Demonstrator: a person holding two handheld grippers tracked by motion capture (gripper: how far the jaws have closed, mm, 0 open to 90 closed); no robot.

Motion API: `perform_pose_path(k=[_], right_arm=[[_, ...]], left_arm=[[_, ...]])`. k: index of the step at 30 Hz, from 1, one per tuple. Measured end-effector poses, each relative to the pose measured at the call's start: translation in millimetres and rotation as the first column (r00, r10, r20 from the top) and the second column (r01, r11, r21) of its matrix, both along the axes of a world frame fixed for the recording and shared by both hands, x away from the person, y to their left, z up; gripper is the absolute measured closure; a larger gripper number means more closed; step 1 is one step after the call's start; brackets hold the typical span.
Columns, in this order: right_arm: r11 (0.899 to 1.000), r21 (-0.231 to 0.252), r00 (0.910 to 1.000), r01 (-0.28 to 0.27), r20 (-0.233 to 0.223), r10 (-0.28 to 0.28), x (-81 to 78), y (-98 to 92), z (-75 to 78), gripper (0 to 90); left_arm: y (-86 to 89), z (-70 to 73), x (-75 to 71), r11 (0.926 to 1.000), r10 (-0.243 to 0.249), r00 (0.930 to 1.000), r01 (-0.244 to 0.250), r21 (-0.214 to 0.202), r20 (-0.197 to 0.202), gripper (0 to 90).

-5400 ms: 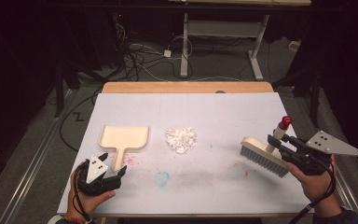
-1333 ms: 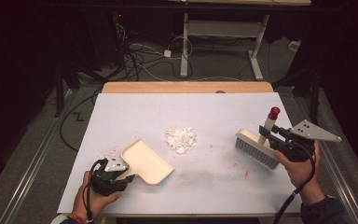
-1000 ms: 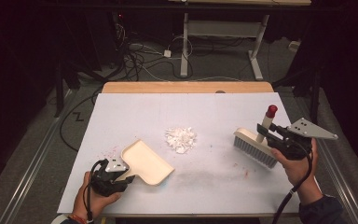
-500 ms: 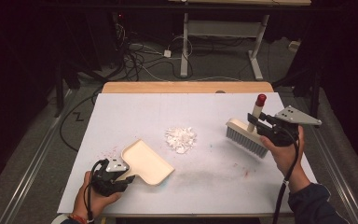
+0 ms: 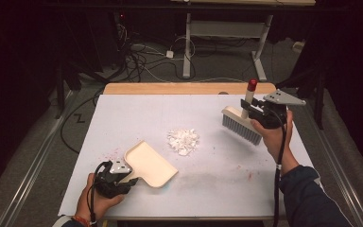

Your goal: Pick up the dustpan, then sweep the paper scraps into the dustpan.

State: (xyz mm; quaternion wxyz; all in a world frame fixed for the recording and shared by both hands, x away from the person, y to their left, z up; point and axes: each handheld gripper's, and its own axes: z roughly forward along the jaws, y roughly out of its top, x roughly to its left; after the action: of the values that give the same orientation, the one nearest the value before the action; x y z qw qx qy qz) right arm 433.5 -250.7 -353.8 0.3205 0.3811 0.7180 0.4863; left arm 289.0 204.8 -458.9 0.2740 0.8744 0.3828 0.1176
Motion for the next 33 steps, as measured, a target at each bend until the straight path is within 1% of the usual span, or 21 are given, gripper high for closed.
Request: perform_pose_path(k=[1,2,4,5,7,9,10,11,12,14,17,18,20,21,24,25,26,28,29,30,33], right_arm=[[1.0,0.0,1.0,0.0,0.0,0.0,0.0,0.0,0.0,70.3],[1.0,-0.003,1.0,0.0,0.001,0.0,6.4,5.9,0.3,70.3],[1.0,-0.006,1.0,0.003,-0.001,-0.003,9.4,9.4,0.6,70.3],[1.0,-0.01,1.0,0.009,-0.002,-0.009,16.2,16.5,0.7,70.3],[1.0,-0.015,0.9999,0.013,-0.001,-0.013,23.3,24.5,0.5,70.3],[1.0,-0.019,0.9999,0.014,0.005,-0.014,30.2,32.7,-0.8,70.3],[1.0,-0.019,0.9999,0.014,0.005,-0.014,30.2,32.7,-0.8,70.3],[1.0,-0.016,0.9999,0.014,0.003,-0.014,33.5,37.1,-1.8,70.3],[1.0,-0.009,0.9999,0.015,0.003,-0.015,40.7,45.5,-4.1,70.3],[1.0,-0.015,0.9998,0.02,0.001,-0.02,47.1,55.5,-7.1,70.3],[0.999,-0.024,0.9997,0.023,0.004,-0.023,54.6,71.4,-11.1,70.3],[0.999,-0.024,0.9997,0.024,0.006,-0.024,55.8,77.0,-12.4,70.3],[0.999,-0.035,0.9997,0.022,0.01,-0.022,57.5,87.1,-15.0,70.3],[0.999,-0.035,0.9997,0.022,0.01,-0.022,57.5,87.1,-15.0,70.3],[1.0,-0.017,0.9999,0.014,0.009,-0.013,58.3,101.4,-20.1,70.3],[1.0,-0.017,0.9999,0.014,0.009,-0.013,58.3,101.4,-20.1,70.3],[1.0,0.009,0.9999,-0.011,0.0,0.011,57.3,106.2,-24.4,70.3],[0.999,0.041,0.9991,-0.034,-0.023,0.035,56.0,109.1,-30.0,70.3],[0.998,0.044,0.9991,-0.04,-0.012,0.04,54.7,110.3,-31.3,70.4],[0.998,0.04,0.9991,-0.041,-0.01,0.041,51.7,113.9,-31.5,70.4],[0.997,0.019,0.9971,-0.076,-0.01,0.076,45.3,122.1,-32.2,70.4]], left_arm=[[0.4,-0.3,0.3,1.0,-0.001,1.0,0.0,-0.002,-0.005,63.0],[0.5,-0.8,0.3,1.0,-0.001,1.0,0.001,-0.001,-0.004,63.0],[0.2,-1.2,0.3,1.0,0.001,1.0,-0.001,-0.001,-0.008,63.0],[0.0,-1.0,0.8,1.0,0.002,1.0,-0.002,-0.002,-0.009,63.0],[-0.8,-0.3,1.3,1.0,0.0,1.0,0.001,0.004,-0.005,63.0],[-0.5,-0.4,1.9,1.0,0.001,1.0,-0.001,-0.003,-0.004,63.0],[0.2,-0.6,2.6,1.0,0.002,1.0,-0.002,-0.008,-0.004,63.0],[0.8,-0.7,3.2,0.9999,0.004,1.0,-0.004,-0.012,-0.003,63.0],[2.0,-1.1,5.4,0.9999,0.002,0.9999,-0.002,-0.017,-0.013,62.9],[2.3,-1.7,5.9,0.9998,0.004,0.9999,-0.004,-0.02,-0.014,63.0],[1.2,-2.0,6.1,1.0,0.002,0.9998,-0.002,-0.008,-0.018,63.0],[1.1,-2.1,6.6,1.0,-0.004,0.9999,0.004,0.002,-0.017,63.0],[1.0,-2.9,7.0,1.0,-0.001,0.9998,0.001,-0.003,-0.019,63.0],[1.0,-2.9,7.0,1.0,-0.001,0.9998,0.001,-0.003,-0.019,63.0],[0.4,-4.7,8.9,1.0,0.002,0.9997,-0.002,-0.002,-0.023,63.0],[0.0,-4.8,9.0,1.0,-0.003,0.9997,0.003,0.009,-0.023,63.0],[-0.6,-5.8,8.4,0.9999,-0.001,0.9998,0.001,0.015,-0.021,63.0],[-0.8,-6.6,8.1,0.9999,0.001,0.9998,-0.001,0.016,-0.02,63.0],[-0.5,-7.1,7.9,0.9998,0.003,0.9998,-0.002,0.02,-0.022,63.0],[-0.4,-7.1,7.9,0.9998,0.004,0.9998,-0.003,0.021,-0.021,63.0],[-0.7,-6.9,7.8,0.9997,0.003,0.9997,-0.002,0.026,-0.022,63.0]])
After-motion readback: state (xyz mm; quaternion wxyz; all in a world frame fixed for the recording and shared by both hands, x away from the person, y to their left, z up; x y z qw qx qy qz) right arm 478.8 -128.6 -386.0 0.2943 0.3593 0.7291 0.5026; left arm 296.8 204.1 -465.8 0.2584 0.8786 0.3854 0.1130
